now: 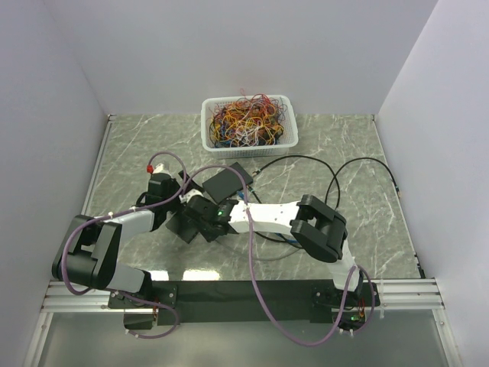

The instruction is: Insert the plug into the switch port

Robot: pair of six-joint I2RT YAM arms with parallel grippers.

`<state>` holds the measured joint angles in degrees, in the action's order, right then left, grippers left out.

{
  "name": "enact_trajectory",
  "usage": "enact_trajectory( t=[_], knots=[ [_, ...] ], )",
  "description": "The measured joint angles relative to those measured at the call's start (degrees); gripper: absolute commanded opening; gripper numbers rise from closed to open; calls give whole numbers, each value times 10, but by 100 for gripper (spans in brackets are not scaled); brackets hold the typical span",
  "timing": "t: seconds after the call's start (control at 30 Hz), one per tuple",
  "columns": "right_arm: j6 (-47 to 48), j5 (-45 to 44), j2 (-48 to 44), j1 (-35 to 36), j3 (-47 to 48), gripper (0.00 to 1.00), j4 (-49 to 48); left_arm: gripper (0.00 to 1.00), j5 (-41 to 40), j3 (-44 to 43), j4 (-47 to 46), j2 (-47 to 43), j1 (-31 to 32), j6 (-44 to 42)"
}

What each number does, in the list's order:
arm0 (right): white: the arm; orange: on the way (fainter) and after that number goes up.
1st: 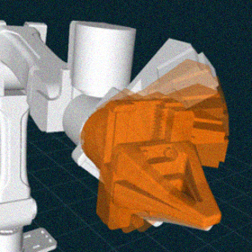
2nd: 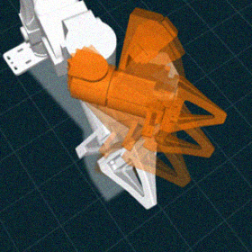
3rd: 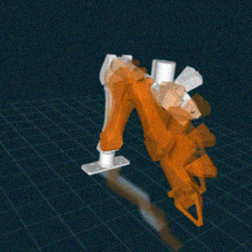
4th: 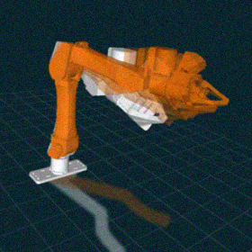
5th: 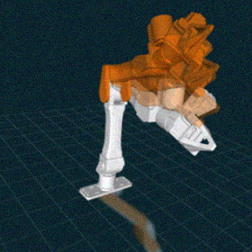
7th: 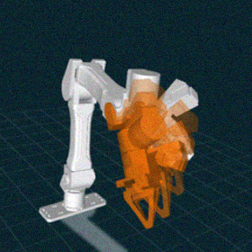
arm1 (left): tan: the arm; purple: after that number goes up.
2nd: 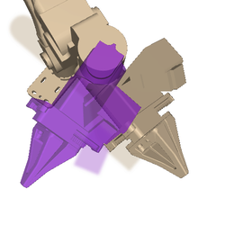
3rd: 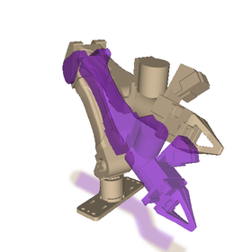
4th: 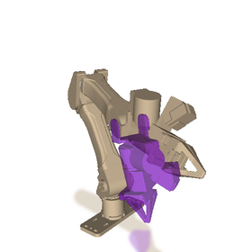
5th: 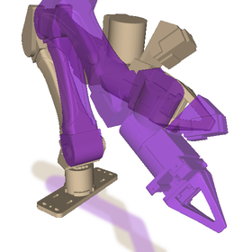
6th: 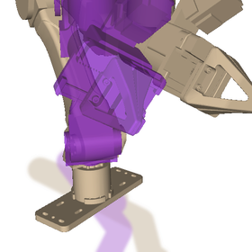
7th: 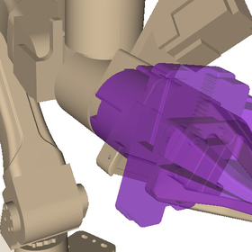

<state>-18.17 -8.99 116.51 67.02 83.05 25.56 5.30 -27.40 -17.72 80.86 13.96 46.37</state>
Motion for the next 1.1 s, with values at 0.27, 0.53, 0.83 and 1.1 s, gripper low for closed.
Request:
enact_trajectory(
  t=[0.27,0.53,0.83,1.1],
  knots=[
    [0,-18,9,0,19,0,23,98,0,0,0,0,0,0],
    [0,-23,20,0,21,0,22,98,0,0,0,0,0,0],
    [0,-23,26,0,46,0,47,98,0,0,0,0,0,0],
    [-2,-21,30,0,66,0,68,98,0,0,0,0,0,0]
  ],
)
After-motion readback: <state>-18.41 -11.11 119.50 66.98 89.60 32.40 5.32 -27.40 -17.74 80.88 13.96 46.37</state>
